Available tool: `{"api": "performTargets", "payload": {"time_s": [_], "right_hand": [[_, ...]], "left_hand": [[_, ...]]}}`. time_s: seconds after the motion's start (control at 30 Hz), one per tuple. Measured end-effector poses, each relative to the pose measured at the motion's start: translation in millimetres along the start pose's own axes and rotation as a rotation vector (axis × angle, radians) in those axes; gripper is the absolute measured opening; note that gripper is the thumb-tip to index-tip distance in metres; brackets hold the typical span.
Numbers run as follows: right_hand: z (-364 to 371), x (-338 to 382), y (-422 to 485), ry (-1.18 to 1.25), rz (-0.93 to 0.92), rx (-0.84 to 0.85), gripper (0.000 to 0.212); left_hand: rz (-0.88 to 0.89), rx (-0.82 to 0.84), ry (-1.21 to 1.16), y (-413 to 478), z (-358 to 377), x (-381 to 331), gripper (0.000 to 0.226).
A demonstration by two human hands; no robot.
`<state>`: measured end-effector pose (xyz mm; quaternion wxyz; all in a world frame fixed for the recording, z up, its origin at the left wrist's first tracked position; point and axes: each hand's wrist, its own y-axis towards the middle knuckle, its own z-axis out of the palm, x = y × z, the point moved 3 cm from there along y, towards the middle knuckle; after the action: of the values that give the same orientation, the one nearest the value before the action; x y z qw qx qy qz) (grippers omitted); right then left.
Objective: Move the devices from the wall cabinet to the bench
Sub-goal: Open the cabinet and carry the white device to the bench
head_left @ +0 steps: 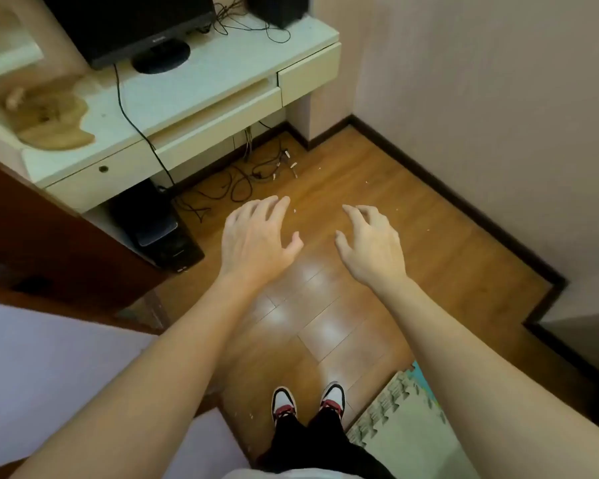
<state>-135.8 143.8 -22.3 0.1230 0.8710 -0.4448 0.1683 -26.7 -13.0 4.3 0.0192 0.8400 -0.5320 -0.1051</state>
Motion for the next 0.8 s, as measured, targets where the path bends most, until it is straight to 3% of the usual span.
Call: {"api": "performTargets", "payload": {"time_s": [0.53, 0.8], "right_hand": [[-59, -66, 41, 0.026, -0.033, -0.085, 0.049], [-60, -82, 89, 0.043, -0.018, -0.074, 0.05]], "left_hand": [[0.009, -0.038, 0.1, 43, -5, -77, 0.061], [0.004, -0.024, 0.076, 94, 4, -81, 0.062]]}}
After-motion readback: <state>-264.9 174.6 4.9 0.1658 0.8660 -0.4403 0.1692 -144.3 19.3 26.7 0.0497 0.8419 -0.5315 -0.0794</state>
